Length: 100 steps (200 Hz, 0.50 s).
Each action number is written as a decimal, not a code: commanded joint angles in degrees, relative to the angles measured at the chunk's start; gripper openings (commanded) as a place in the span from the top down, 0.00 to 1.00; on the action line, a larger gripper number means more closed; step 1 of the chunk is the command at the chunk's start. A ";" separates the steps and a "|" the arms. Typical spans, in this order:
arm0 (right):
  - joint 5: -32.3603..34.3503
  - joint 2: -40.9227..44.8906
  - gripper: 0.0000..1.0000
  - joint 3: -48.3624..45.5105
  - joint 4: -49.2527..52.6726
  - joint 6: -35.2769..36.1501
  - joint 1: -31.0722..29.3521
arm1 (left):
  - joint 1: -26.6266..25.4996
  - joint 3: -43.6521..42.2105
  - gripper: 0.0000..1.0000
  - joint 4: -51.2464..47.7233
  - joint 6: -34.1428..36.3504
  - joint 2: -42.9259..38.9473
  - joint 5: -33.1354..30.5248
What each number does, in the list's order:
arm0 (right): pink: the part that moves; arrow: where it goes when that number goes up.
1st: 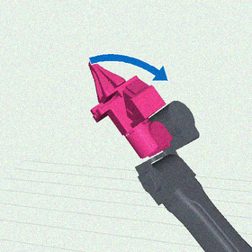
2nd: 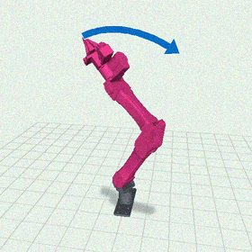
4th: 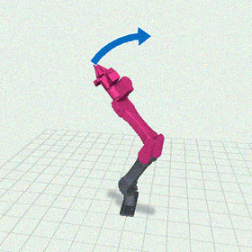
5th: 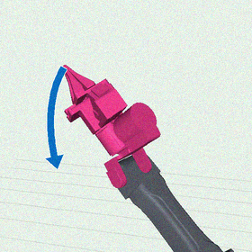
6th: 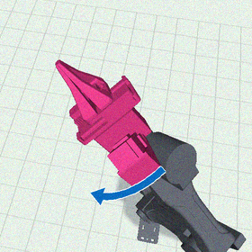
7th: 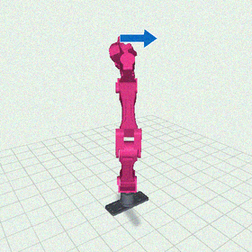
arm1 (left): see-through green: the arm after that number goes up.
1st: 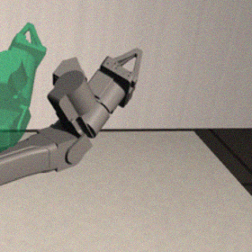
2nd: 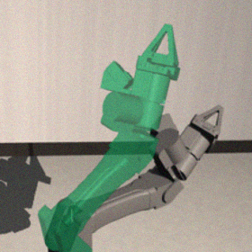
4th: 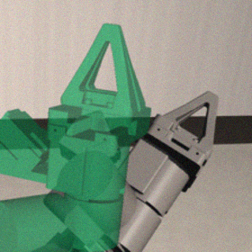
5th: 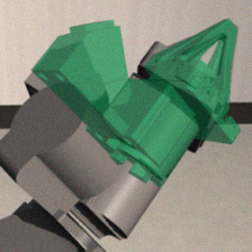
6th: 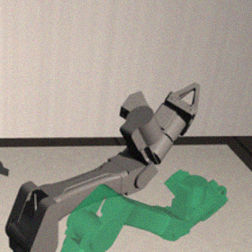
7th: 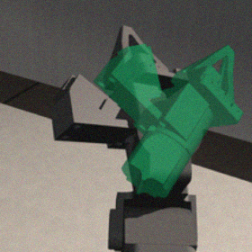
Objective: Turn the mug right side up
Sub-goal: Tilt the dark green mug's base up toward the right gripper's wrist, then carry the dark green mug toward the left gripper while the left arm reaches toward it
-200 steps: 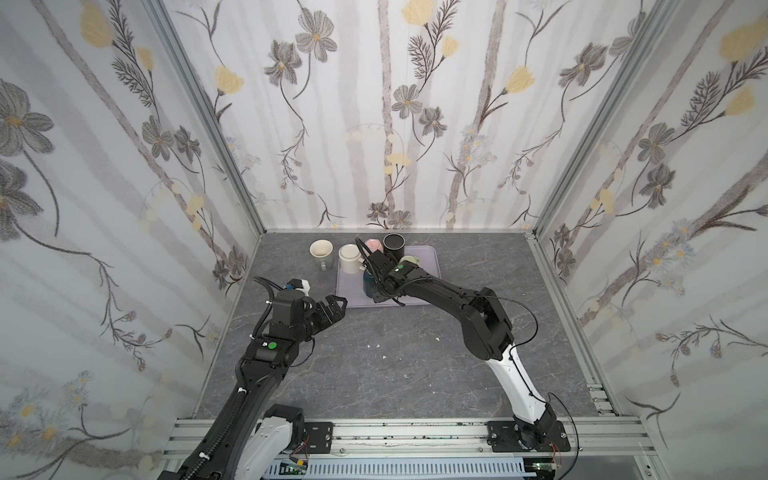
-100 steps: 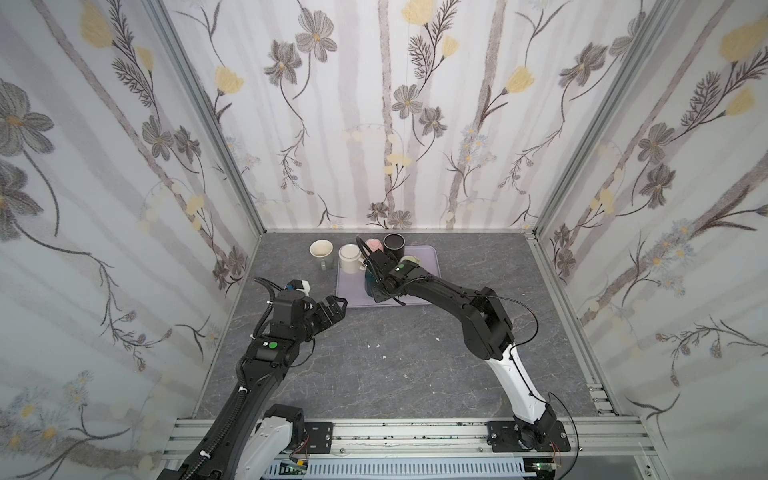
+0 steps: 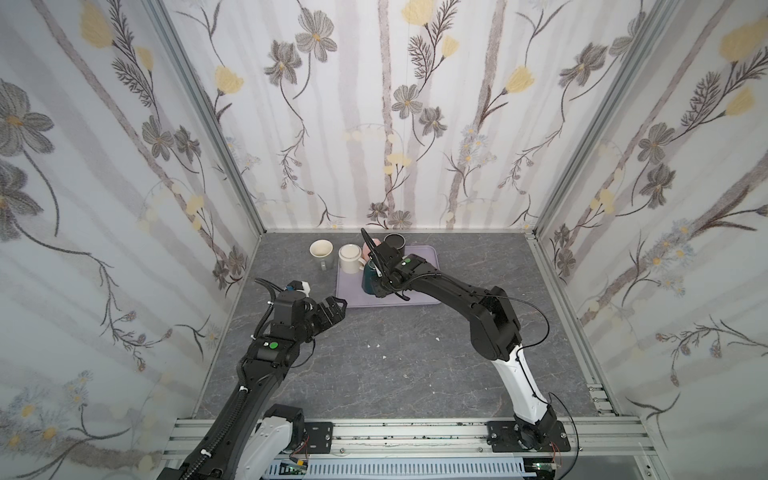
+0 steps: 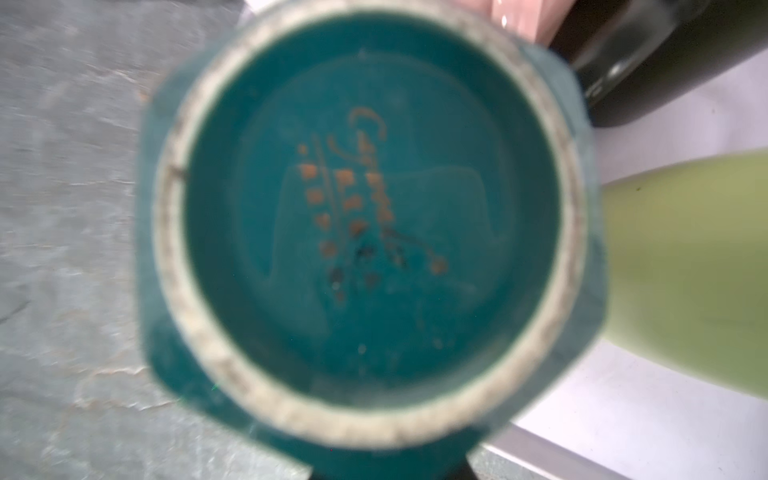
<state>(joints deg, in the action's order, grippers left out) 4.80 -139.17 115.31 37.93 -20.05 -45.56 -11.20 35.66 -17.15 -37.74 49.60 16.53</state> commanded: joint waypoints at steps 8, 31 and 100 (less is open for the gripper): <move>-1.60 3.81 0.96 -2.12 -6.78 -1.04 0.55 | -0.03 -0.22 0.00 1.56 -0.50 0.11 -0.70; -3.74 6.62 0.97 -5.00 -9.06 -1.58 1.21 | -0.05 -0.36 0.00 1.76 -0.58 0.16 -0.73; -10.09 15.96 0.98 -15.08 -17.82 -3.40 3.36 | -0.05 -0.44 0.00 3.08 -1.11 1.38 0.05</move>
<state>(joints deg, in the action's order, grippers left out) -2.26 -125.89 102.28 28.86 -22.50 -42.61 -11.22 35.11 -16.32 -37.98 50.65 16.19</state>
